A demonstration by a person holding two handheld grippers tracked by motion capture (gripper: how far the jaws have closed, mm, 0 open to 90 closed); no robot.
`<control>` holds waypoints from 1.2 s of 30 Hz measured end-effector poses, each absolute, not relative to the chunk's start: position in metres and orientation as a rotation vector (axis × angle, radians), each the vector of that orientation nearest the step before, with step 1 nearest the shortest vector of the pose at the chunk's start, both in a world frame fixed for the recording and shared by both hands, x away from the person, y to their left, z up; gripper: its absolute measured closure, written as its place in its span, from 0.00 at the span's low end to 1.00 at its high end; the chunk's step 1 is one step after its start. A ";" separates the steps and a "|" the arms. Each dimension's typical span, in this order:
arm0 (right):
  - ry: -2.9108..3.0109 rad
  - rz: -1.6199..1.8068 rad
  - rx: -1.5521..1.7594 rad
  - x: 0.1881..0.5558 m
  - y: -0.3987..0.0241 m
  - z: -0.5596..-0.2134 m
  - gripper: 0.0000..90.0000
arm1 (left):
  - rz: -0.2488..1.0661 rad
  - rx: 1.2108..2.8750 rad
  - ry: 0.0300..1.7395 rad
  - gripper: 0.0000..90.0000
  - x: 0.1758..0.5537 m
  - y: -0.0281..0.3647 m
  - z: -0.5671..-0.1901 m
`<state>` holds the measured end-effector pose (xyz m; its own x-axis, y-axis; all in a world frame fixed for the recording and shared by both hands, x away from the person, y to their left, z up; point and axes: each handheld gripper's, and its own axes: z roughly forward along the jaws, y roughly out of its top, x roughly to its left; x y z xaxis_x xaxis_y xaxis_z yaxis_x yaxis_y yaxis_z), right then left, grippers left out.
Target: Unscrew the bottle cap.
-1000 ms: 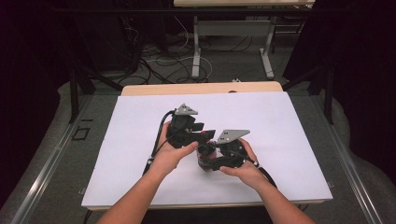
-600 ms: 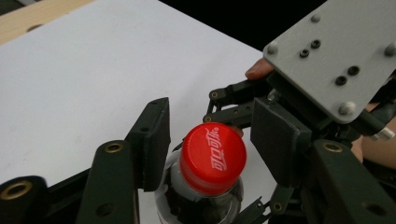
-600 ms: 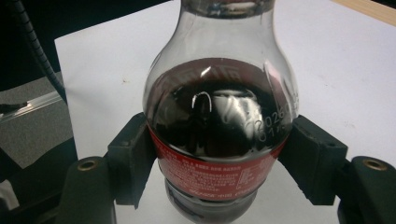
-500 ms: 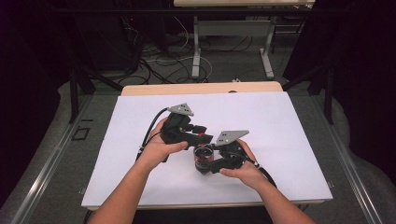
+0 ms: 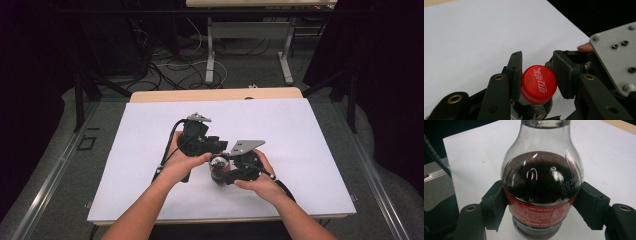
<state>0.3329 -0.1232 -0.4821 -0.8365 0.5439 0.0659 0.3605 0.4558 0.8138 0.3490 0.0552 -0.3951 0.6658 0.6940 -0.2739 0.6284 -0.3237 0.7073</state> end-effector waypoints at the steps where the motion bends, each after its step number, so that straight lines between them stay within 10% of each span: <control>1: 2.501 1.321 0.791 0.333 -0.123 -0.482 0.34 | 0.108 2.031 1.050 0.68 0.348 0.054 -0.395; 17: 2.503 1.361 0.771 0.335 -0.127 -0.480 0.34 | 0.074 2.037 0.756 0.51 0.355 0.069 -0.392; 36: 2.525 1.370 0.734 0.334 -0.125 -0.480 0.34 | 0.052 2.083 0.628 0.68 0.359 0.068 -0.399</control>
<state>0.3336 -0.1246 -0.4805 -0.8630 0.4992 0.0774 0.3370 0.4548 0.8244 0.3588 0.0678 -0.3990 0.8685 0.4531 -0.2011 0.4136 -0.4388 0.7977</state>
